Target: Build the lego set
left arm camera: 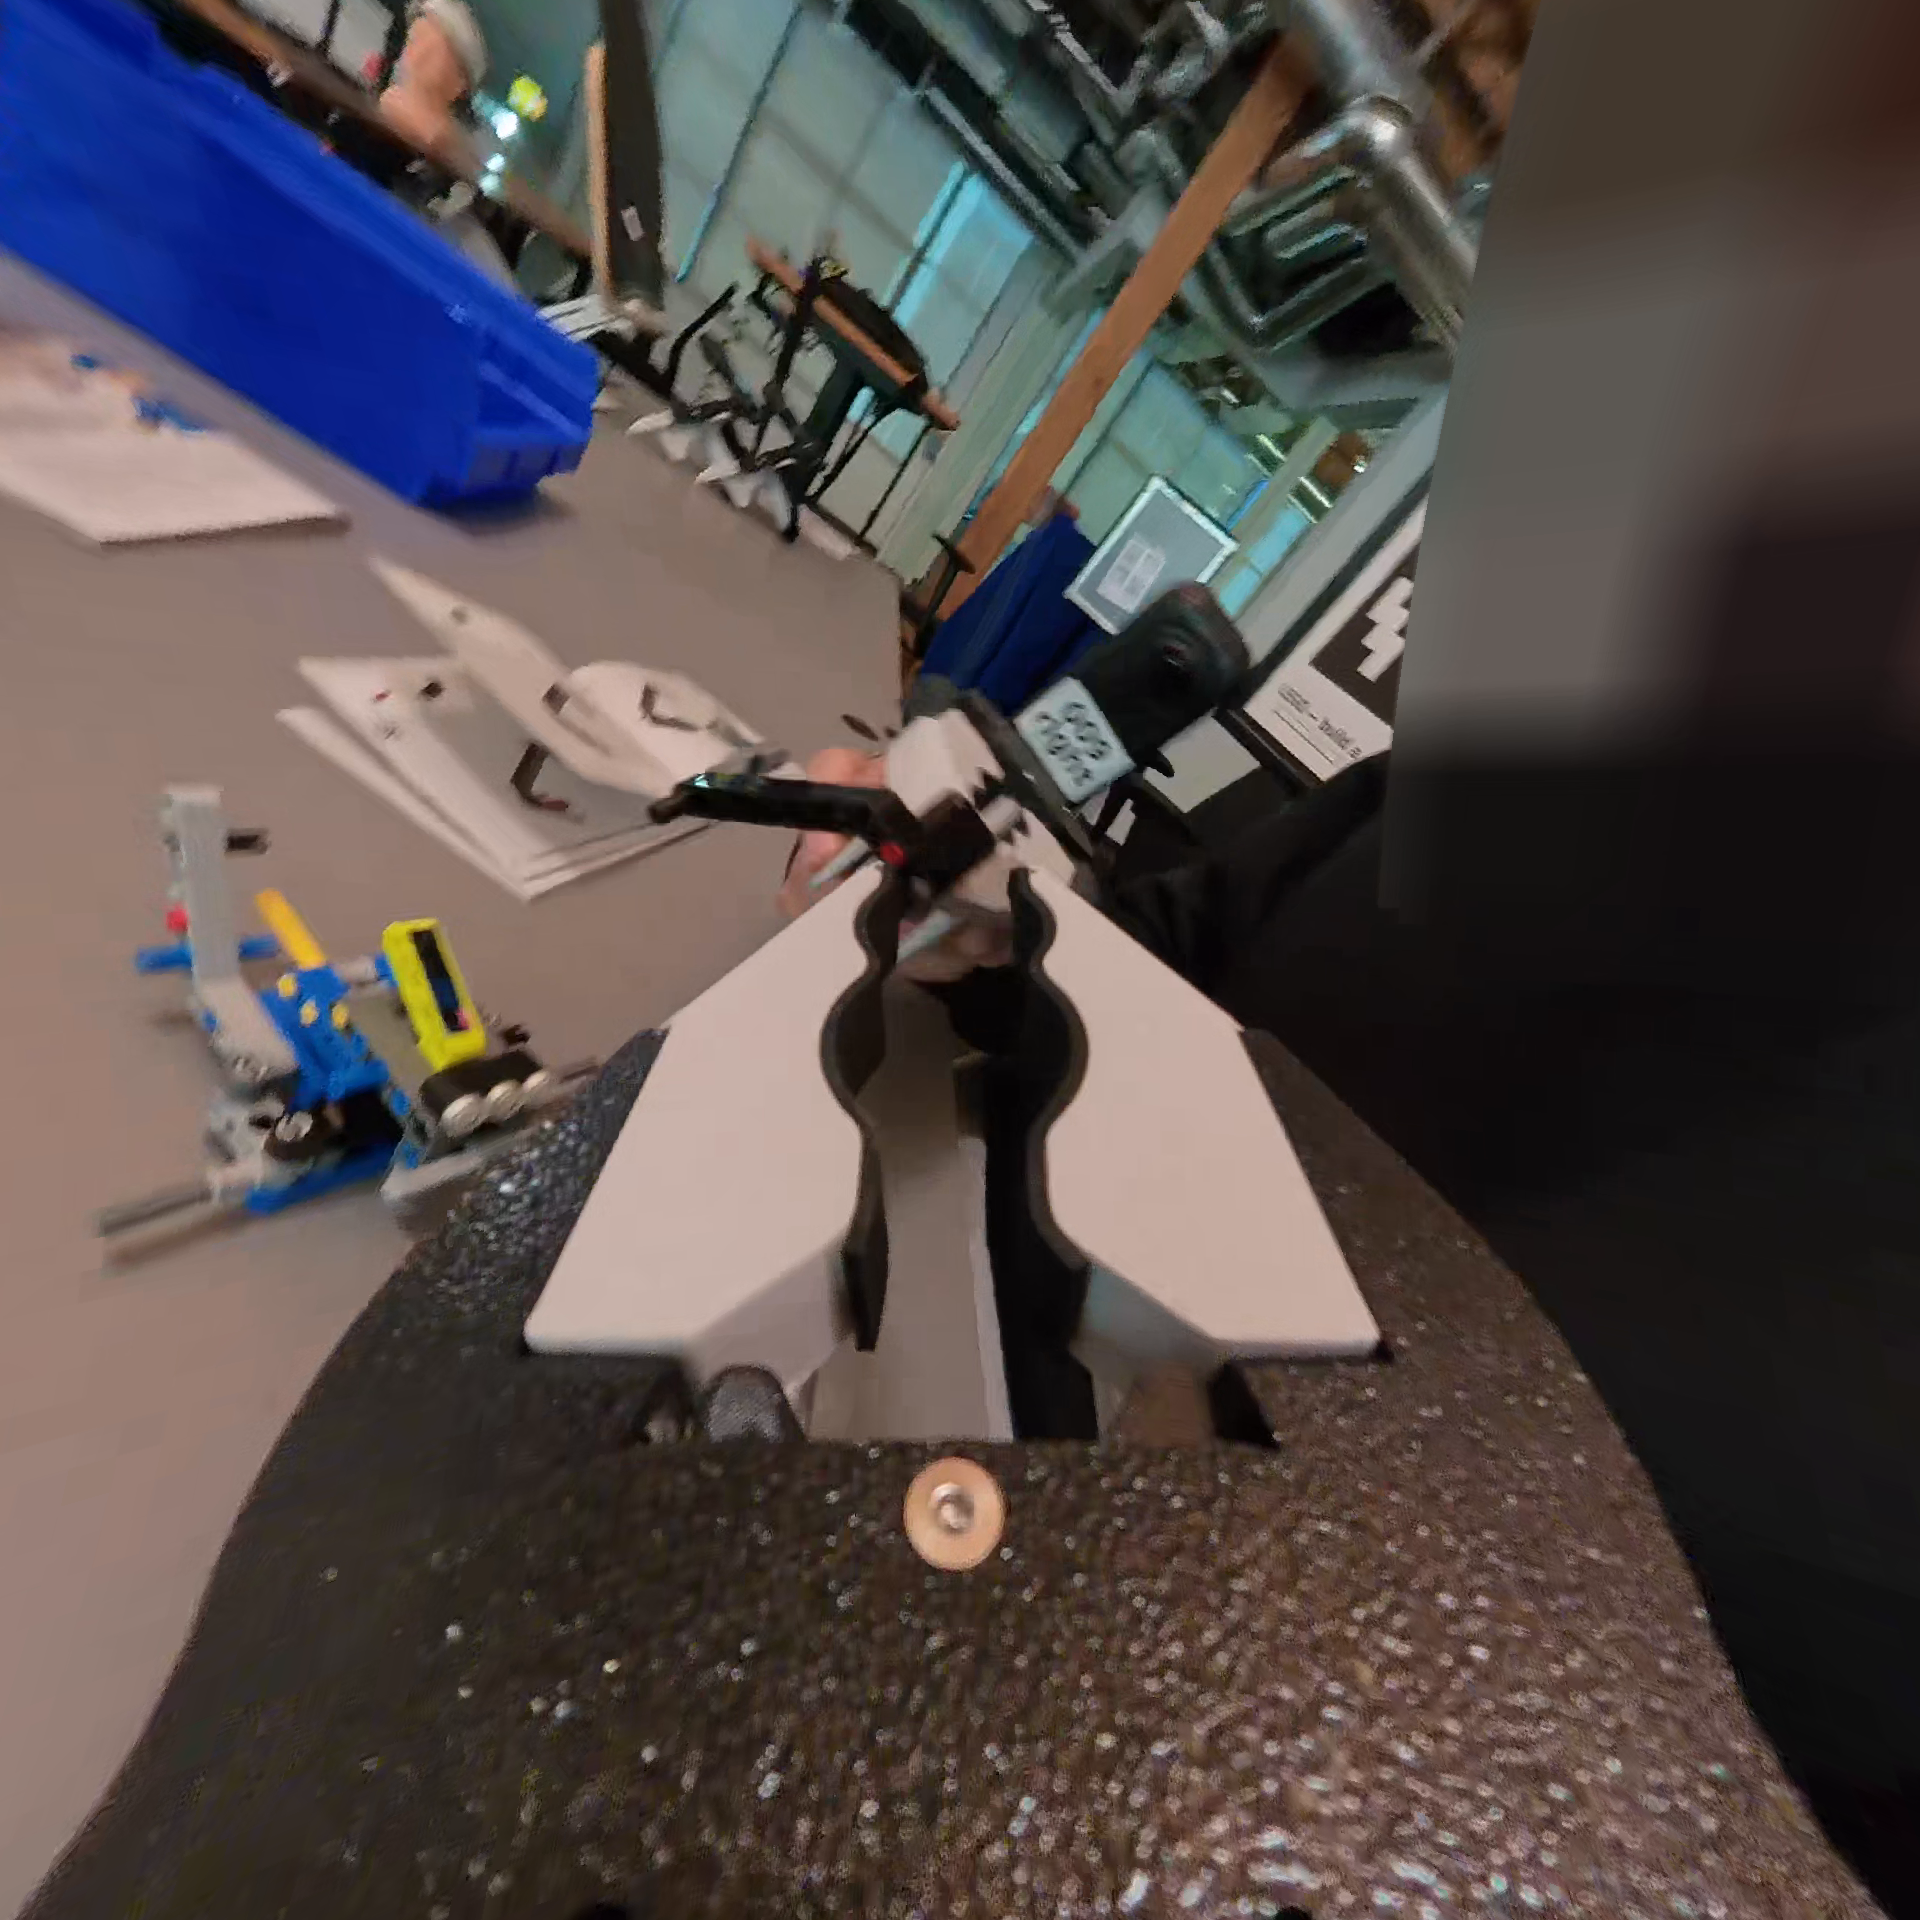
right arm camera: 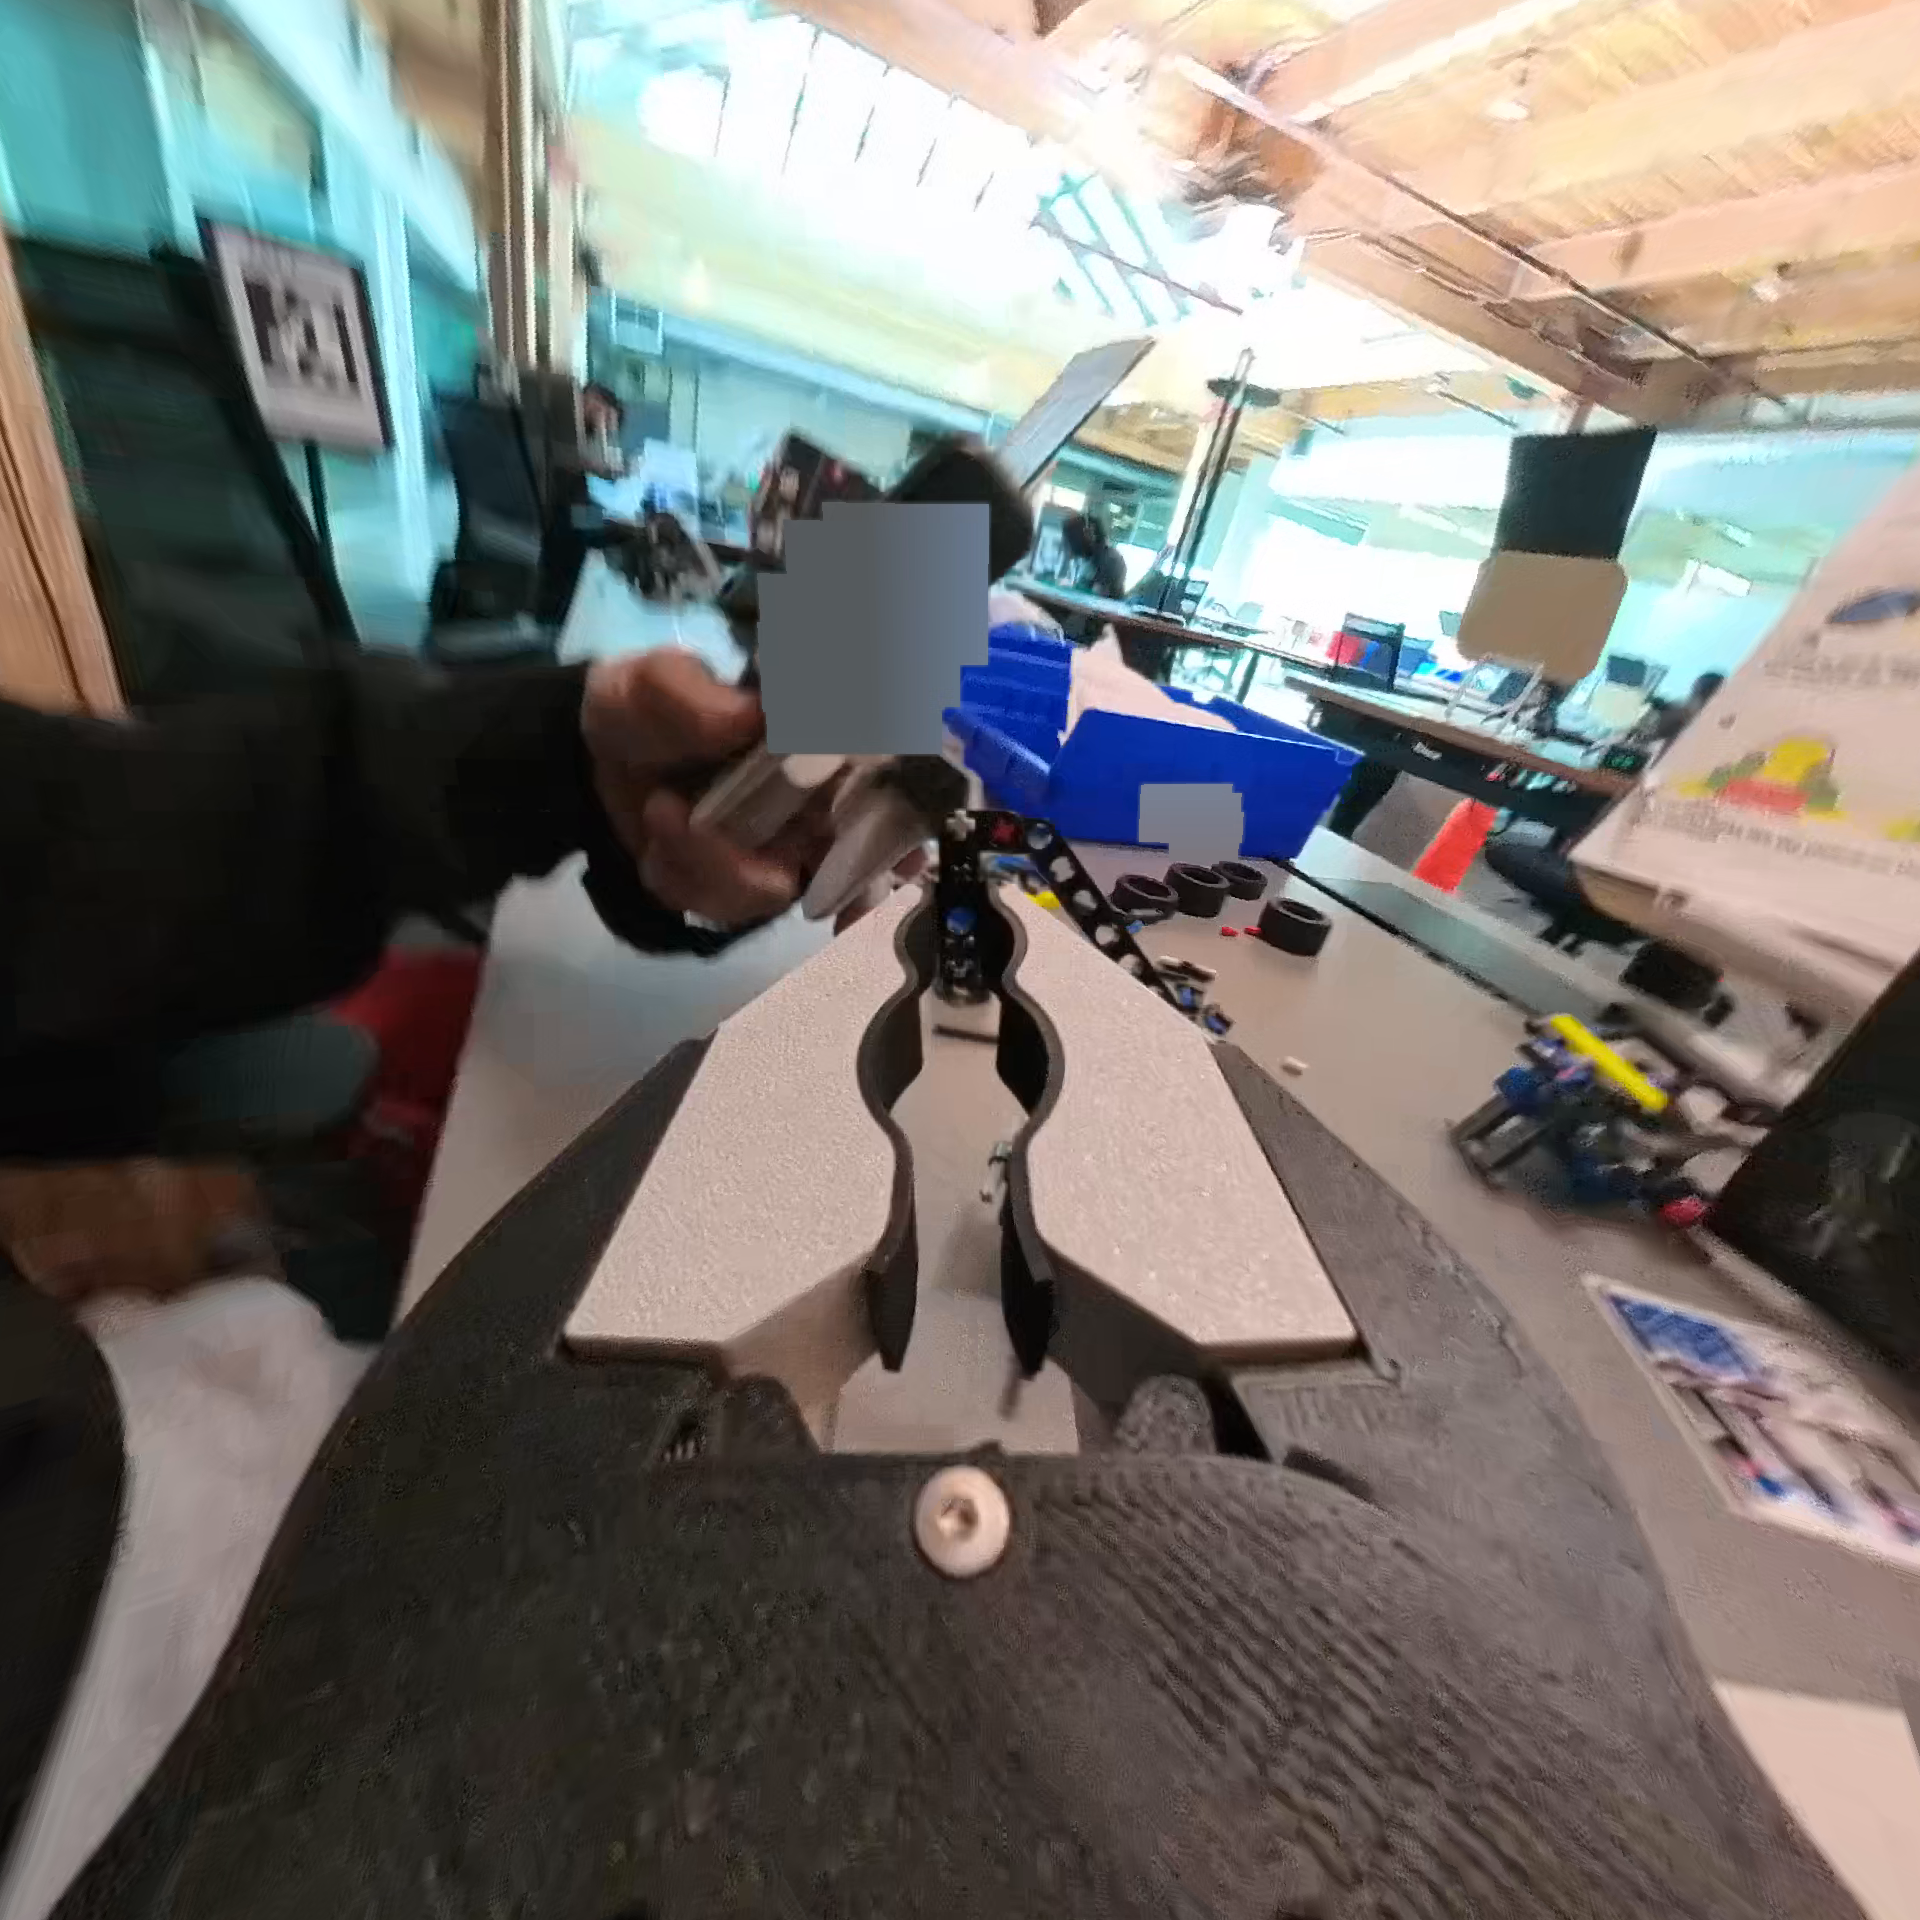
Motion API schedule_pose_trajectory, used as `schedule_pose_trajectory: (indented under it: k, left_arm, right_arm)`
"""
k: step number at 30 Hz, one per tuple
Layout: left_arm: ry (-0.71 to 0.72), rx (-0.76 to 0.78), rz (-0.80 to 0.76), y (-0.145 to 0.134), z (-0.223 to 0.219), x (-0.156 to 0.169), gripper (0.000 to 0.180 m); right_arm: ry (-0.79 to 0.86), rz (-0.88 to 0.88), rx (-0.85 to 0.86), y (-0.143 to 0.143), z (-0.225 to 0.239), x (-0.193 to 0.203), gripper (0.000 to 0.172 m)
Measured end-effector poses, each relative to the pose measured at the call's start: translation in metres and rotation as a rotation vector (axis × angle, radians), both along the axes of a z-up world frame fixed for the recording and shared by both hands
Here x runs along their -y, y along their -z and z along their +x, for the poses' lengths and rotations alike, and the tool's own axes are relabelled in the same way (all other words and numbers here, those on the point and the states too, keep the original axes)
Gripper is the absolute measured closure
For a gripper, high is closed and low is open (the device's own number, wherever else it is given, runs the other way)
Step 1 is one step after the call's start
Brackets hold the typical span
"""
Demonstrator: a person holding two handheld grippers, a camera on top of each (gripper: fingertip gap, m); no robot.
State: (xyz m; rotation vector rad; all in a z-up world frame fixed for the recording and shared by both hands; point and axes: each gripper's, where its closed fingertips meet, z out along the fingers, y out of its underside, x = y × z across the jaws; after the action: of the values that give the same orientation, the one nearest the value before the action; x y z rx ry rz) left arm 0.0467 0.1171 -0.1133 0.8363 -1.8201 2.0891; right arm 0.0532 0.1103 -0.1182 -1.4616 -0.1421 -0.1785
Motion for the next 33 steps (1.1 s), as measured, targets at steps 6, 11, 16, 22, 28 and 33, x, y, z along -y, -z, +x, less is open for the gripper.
schedule_pose_trajectory:
  k: [6,11,16,22,28,33]
  left_arm:
    - [-0.119,0.227,0.144,0.003,0.011,0.015,0.164]
    - [-0.113,0.219,0.198,0.013,0.014,0.031,0.16]
    - [-0.106,0.211,0.117,0.004,0.014,0.041,0.166]
    - [-0.103,0.19,0.047,0.005,0.017,0.045,0.172]
    - [-0.086,0.188,-0.059,0.002,0.017,0.043,0.177]
    - [-0.126,0.287,0.054,0.007,0.018,0.043,0.177]
  right_arm:
    - [-0.082,0.173,-0.43,-0.015,0.018,0.023,0.167]
    - [-0.123,0.212,-0.515,-0.015,0.016,0.03,0.167]
    - [-0.138,0.182,-0.528,-0.009,0.012,0.029,0.168]
    - [-0.153,0.178,-0.555,-0.006,0.014,0.03,0.168]
    - [-0.181,0.15,-0.558,-0.005,0.011,0.029,0.167]
    - [-0.142,0.108,-0.487,0.001,0.013,0.03,0.166]
